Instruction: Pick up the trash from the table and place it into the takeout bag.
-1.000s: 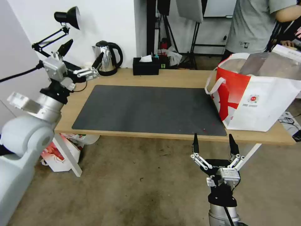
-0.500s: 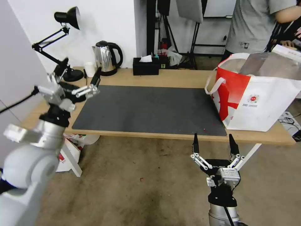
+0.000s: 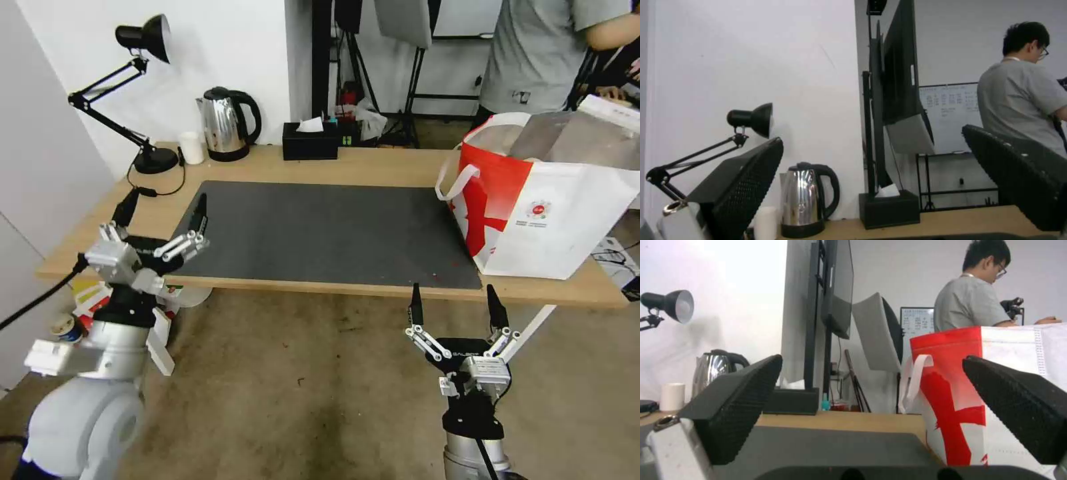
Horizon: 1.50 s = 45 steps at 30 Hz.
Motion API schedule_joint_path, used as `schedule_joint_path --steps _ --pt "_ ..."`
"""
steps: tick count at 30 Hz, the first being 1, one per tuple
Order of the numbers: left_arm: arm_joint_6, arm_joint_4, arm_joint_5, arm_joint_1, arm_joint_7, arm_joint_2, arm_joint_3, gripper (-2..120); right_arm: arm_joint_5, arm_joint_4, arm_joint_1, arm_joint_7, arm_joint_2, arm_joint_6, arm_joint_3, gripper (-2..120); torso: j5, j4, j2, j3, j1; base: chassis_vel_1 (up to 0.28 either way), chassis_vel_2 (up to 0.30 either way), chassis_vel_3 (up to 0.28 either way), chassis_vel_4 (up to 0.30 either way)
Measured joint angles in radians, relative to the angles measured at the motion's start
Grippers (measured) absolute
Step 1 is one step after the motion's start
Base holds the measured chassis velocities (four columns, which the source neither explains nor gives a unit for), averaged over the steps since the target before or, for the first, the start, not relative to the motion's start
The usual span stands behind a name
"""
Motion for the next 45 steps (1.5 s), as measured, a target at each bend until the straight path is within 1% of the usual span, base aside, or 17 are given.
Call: schedule_joint_path --steps 4,7,15,27,31,37,45 --pt "-0.025 -0.005 0.042 0.036 -0.014 -0.027 0.027 100 0.0 0.0 0.0 0.0 0.0 0.0 0.0 100 -0.0001 0.0001 0.0 0.0 0.0 0.0 0.0 0.0 0.0" --pt "-0.042 0.003 0.058 0.045 -0.017 -0.033 0.04 100 0.0 0.0 0.0 0.0 0.0 0.0 0.0 100 0.0 0.0001 0.0 0.0 0.0 0.0 0.0 0.0 0.0" --pt "-0.091 0.017 0.091 0.074 -0.015 -0.026 0.053 100 0.0 0.0 0.0 0.0 0.0 0.0 0.0 100 0.0 0.0 0.0 0.0 0.0 0.0 0.0 0.0 0.0" --pt "-0.174 0.04 0.119 0.129 -0.019 -0.019 0.048 100 0.0 0.0 0.0 0.0 0.0 0.0 0.0 100 0.0 0.0001 0.0 0.0 0.0 0.0 0.0 0.0 0.0" --pt "-0.193 0.047 0.128 0.144 -0.017 -0.014 0.046 100 0.0 0.0 0.0 0.0 0.0 0.0 0.0 100 -0.0001 0.0001 0.0 0.0 0.0 0.0 0.0 0.0 0.0" --pt "-0.202 0.047 0.134 0.156 -0.014 -0.01 0.044 100 0.0 0.0 0.0 0.0 0.0 0.0 0.0 100 -0.0001 0.0001 0.0 0.0 0.0 0.0 0.0 0.0 0.0" --pt "-0.219 0.049 0.162 0.172 -0.012 -0.009 0.061 100 0.0 0.0 0.0 0.0 0.0 0.0 0.0 100 -0.0001 0.0001 0.0 0.0 0.0 0.0 0.0 0.0 0.0"
